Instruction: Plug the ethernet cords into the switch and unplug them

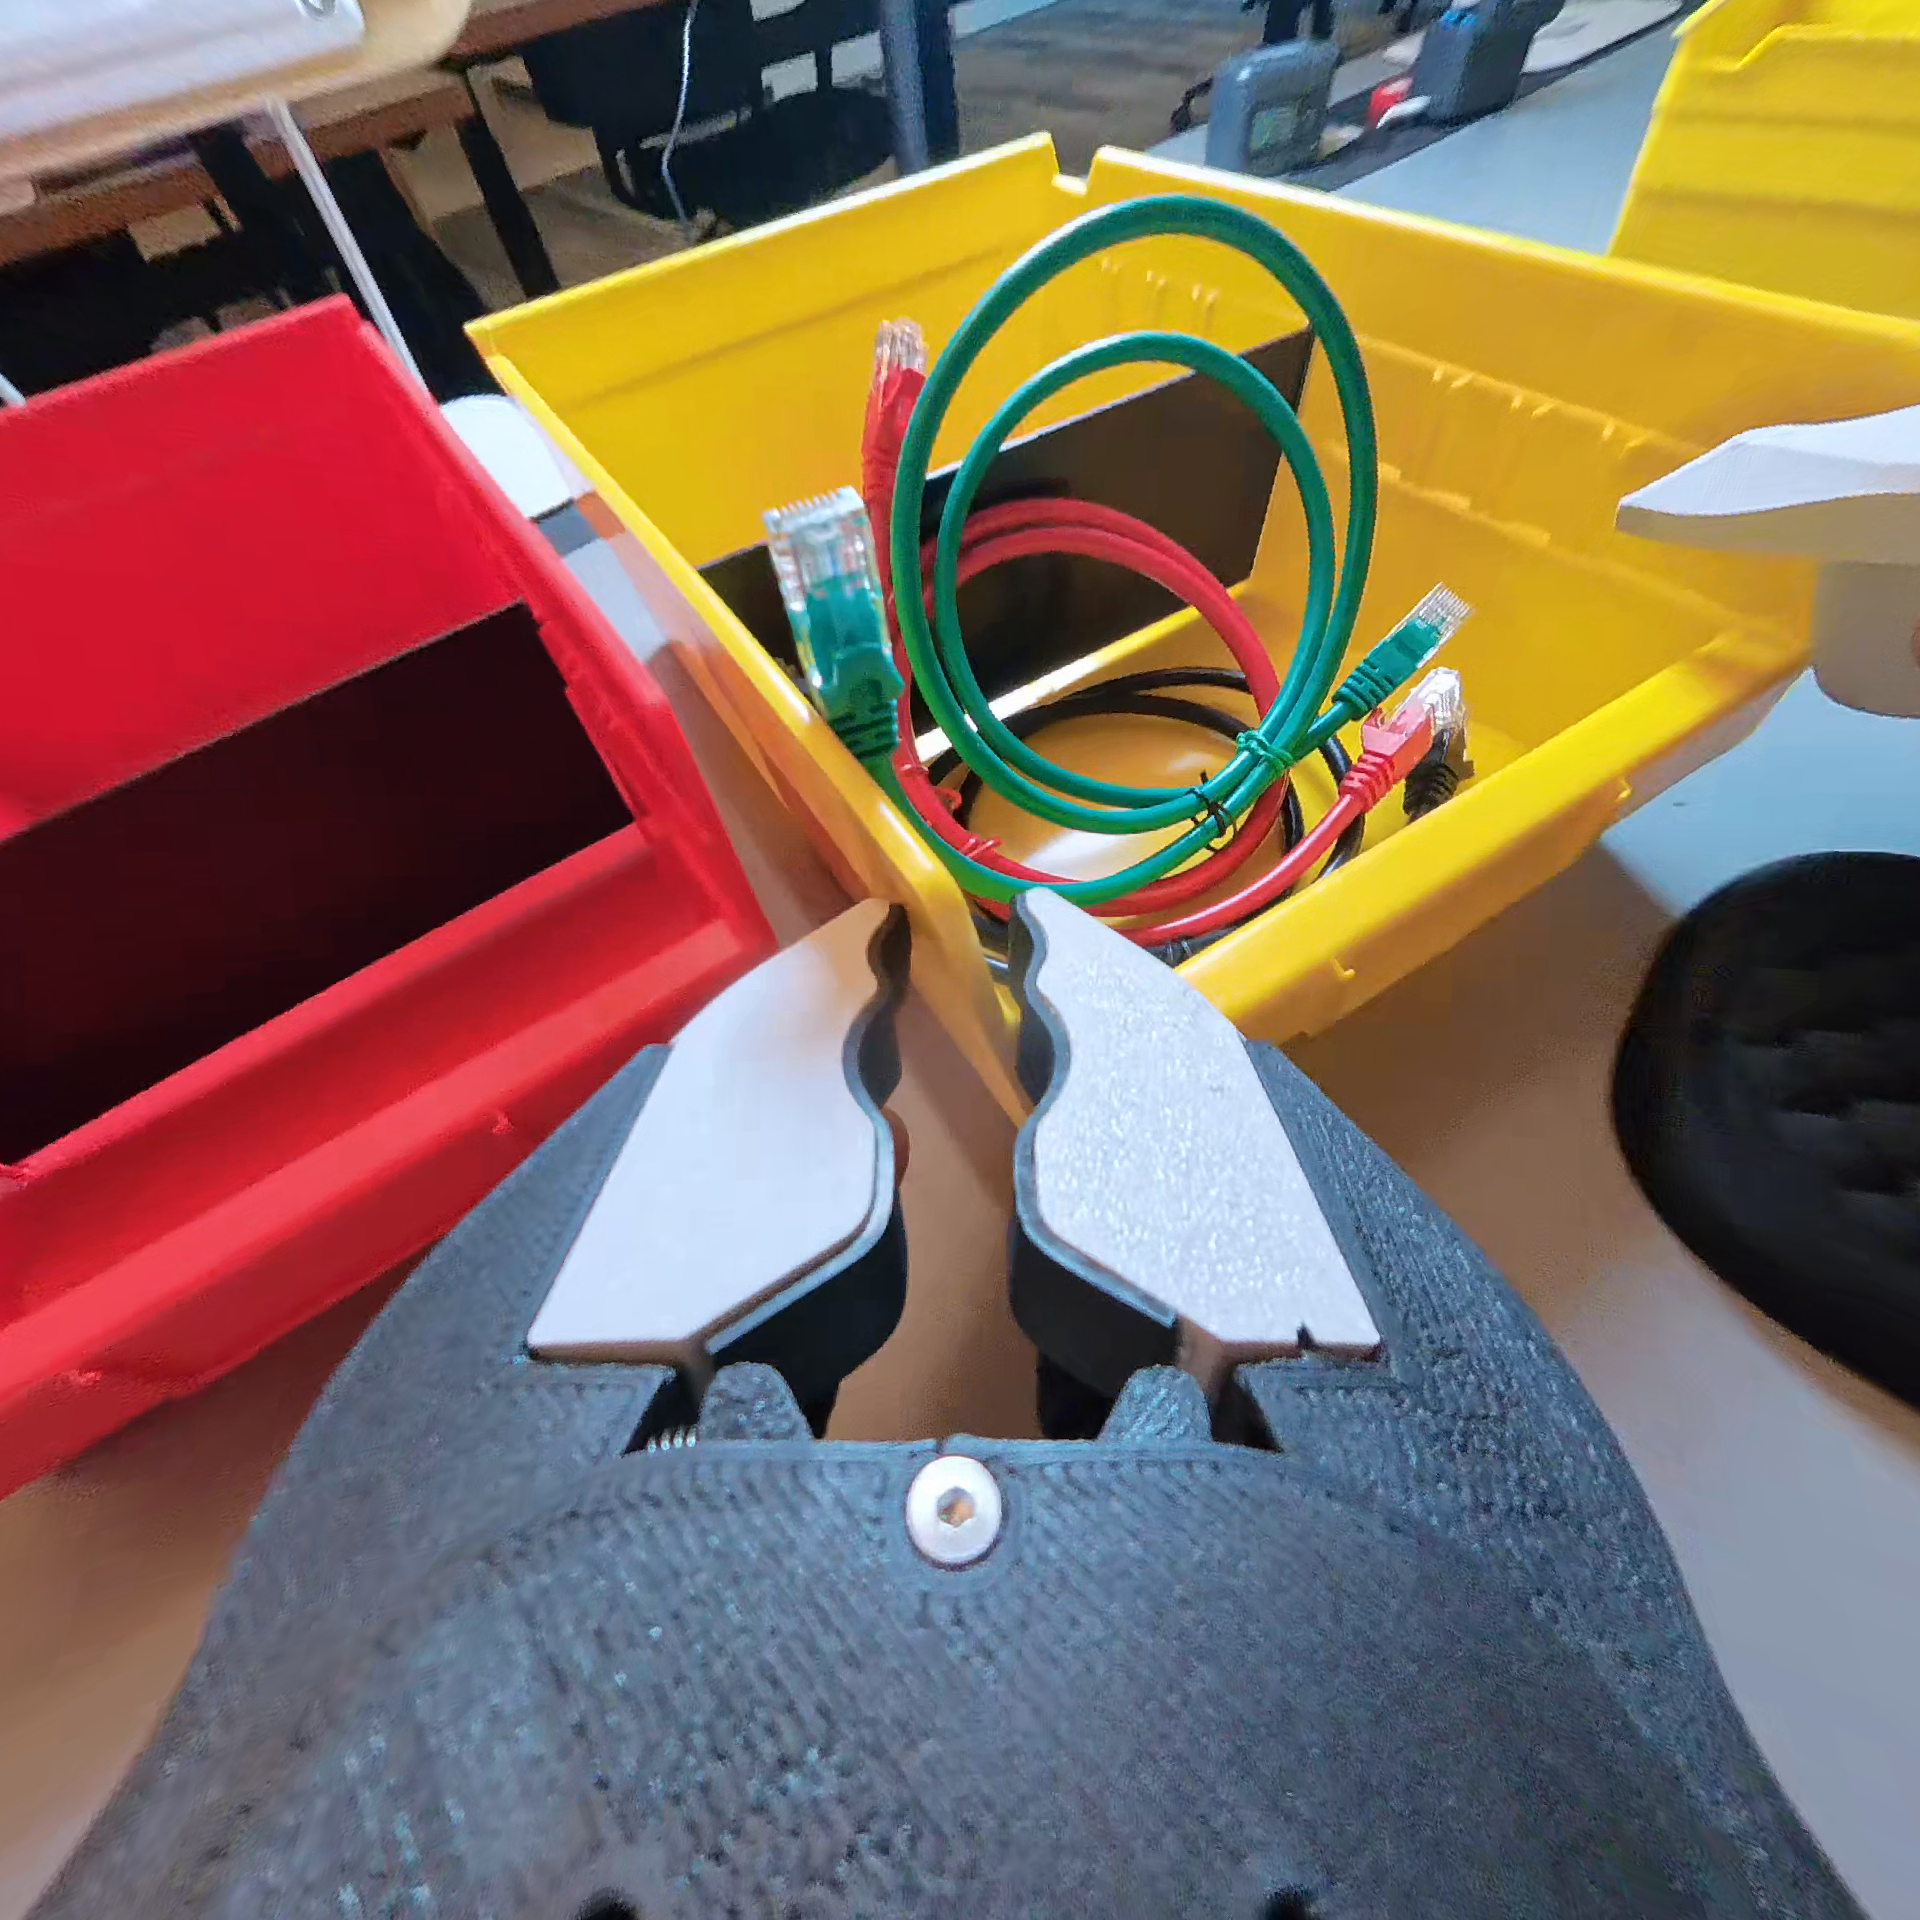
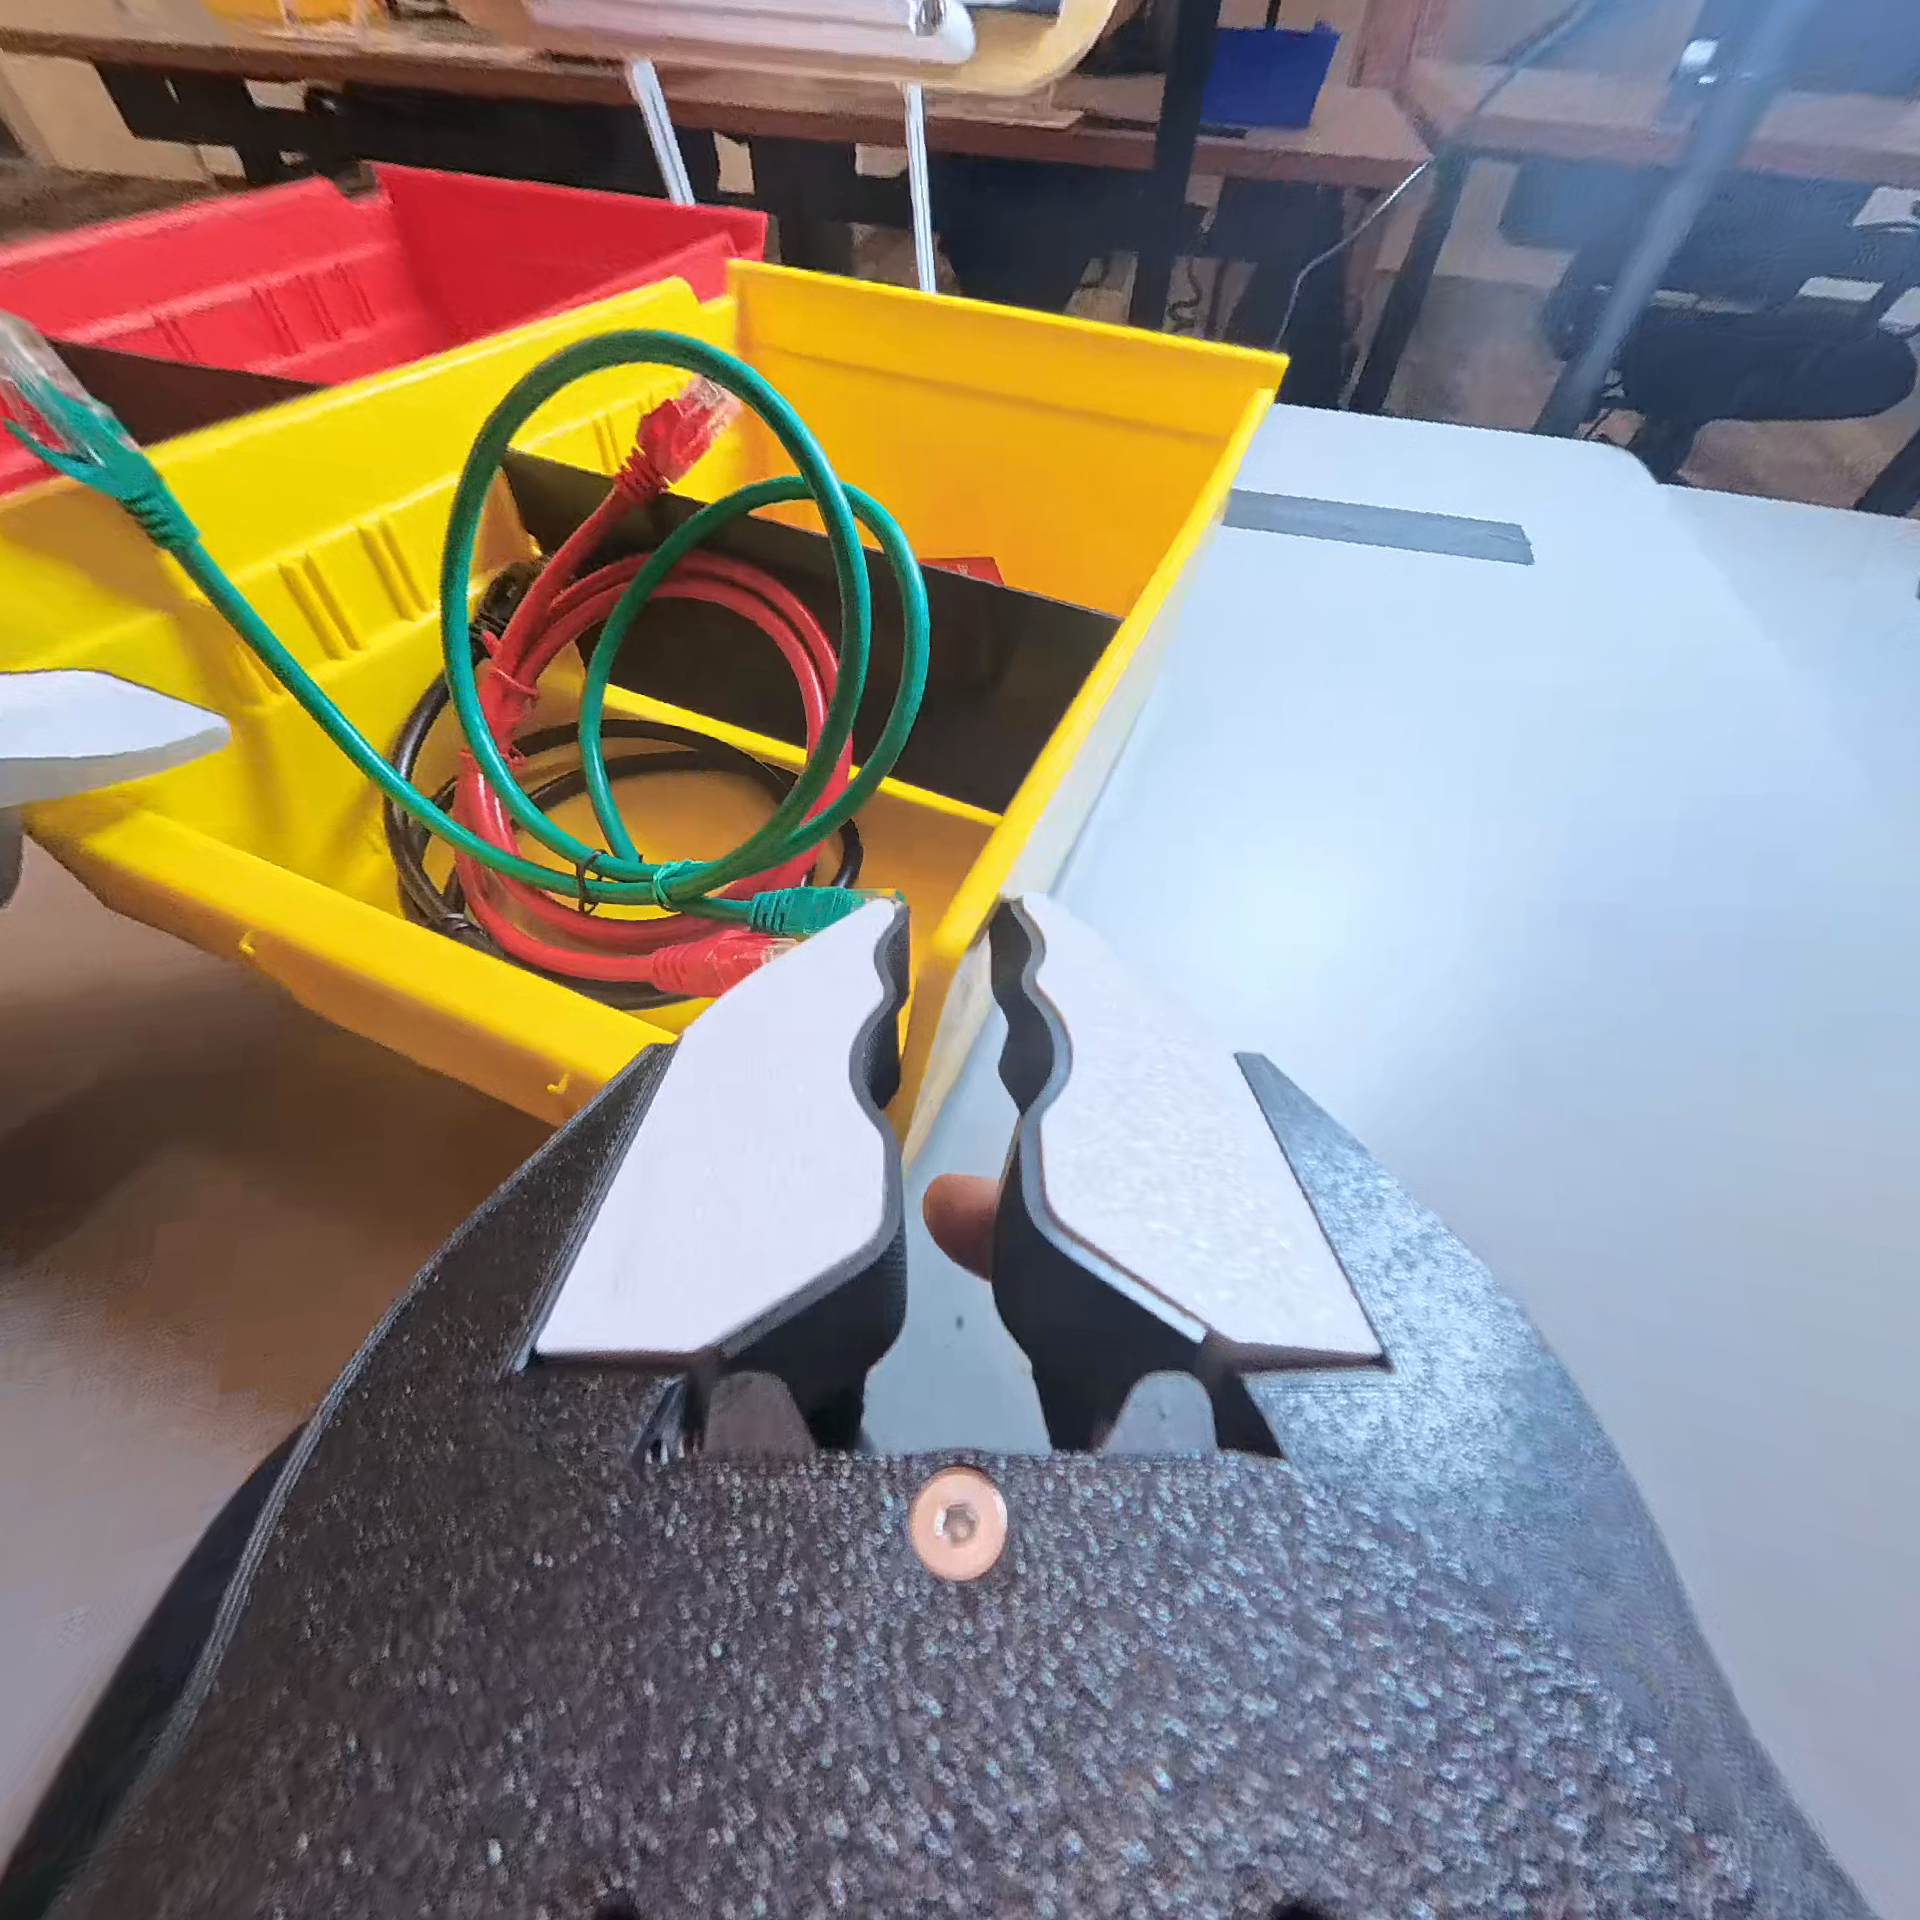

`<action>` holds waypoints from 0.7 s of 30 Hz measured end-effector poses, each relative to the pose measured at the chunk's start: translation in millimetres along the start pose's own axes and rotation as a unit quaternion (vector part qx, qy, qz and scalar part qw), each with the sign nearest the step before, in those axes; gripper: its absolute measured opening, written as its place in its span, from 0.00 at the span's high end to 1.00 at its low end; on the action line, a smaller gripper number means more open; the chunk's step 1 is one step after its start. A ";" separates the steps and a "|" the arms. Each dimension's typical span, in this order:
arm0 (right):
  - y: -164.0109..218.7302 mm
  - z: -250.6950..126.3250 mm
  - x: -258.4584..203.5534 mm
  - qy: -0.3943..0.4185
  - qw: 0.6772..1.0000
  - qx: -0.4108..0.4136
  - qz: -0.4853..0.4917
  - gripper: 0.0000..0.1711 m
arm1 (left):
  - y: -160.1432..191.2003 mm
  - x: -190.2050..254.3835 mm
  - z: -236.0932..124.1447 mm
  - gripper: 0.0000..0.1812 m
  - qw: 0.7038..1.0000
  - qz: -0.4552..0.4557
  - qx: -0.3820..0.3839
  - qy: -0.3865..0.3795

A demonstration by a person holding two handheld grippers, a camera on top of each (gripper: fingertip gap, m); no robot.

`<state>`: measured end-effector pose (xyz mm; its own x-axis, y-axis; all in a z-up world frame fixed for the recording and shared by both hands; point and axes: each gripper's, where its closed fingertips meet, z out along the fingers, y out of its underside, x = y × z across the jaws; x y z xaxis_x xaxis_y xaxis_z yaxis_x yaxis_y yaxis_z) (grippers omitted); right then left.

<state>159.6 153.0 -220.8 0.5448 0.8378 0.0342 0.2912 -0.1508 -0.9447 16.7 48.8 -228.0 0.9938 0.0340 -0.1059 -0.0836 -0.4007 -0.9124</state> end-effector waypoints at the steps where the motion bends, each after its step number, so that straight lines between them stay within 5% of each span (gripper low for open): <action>1: -0.8 -9.4 -1.7 0.002 1.000 0.006 0.003 0.92 | -3.8 4.1 -6.3 0.90 1.000 0.003 0.008 0.004; 12: -41.8 -107.2 -69.7 -0.029 0.994 0.096 -0.035 0.89 | -31.9 18.2 -127.9 0.92 0.995 0.041 0.076 -0.052; 21: -65.3 -109.4 -202.1 -0.152 0.977 0.137 -0.058 0.88 | -0.5 -45.5 -257.6 0.93 0.983 0.048 0.076 -0.160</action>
<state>116.5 -63.8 -130.4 0.2501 0.9644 0.0863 0.0926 0.0649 -0.9936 -9.5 -188.4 -120.9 0.9091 0.2978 -0.2912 -0.2099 -0.2763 -0.9379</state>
